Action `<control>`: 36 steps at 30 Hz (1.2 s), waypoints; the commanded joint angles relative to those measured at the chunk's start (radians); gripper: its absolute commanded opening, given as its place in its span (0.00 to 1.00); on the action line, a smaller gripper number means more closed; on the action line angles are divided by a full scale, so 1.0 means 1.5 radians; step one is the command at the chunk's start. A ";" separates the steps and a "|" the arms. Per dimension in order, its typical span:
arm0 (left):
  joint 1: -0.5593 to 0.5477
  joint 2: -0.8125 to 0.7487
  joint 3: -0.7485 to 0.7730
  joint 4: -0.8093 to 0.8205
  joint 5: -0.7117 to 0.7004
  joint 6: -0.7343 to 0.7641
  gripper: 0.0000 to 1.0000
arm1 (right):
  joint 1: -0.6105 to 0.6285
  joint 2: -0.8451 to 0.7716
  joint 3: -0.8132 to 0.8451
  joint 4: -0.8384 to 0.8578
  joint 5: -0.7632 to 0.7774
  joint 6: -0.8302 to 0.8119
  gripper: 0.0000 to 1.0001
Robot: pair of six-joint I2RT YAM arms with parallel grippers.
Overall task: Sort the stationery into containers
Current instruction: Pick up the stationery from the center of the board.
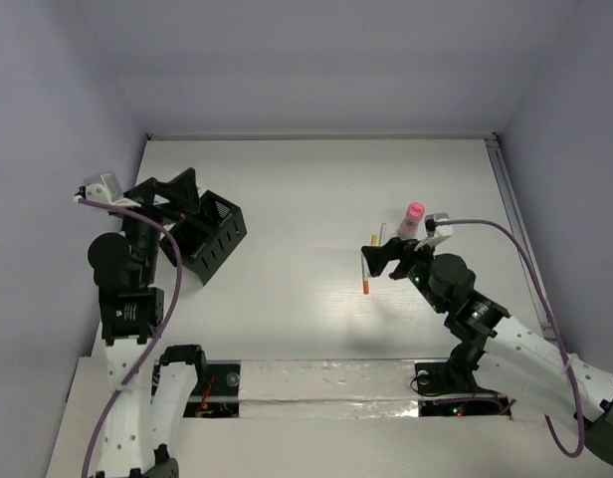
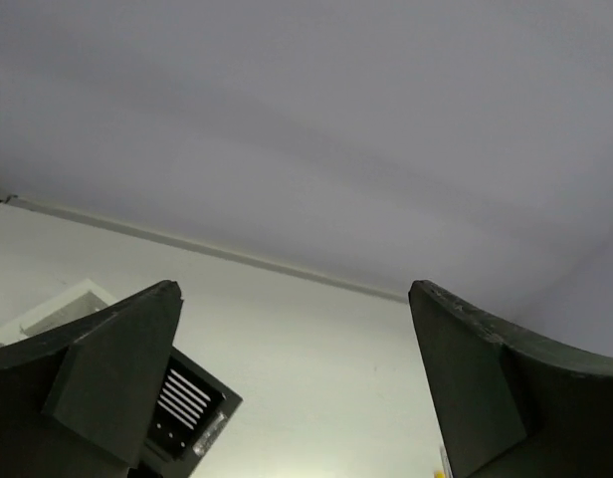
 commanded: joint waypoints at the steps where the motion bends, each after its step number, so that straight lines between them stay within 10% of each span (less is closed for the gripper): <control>1: -0.029 -0.035 0.018 -0.082 0.089 0.067 0.99 | -0.004 0.022 0.042 -0.019 0.066 -0.005 1.00; 17: -0.240 -0.236 -0.078 -0.172 -0.067 0.132 0.99 | -0.104 0.232 0.237 -0.241 0.259 -0.005 1.00; 36: -0.271 -0.217 -0.079 -0.164 -0.051 0.140 0.99 | -0.326 0.477 0.337 -0.156 -0.001 -0.074 0.97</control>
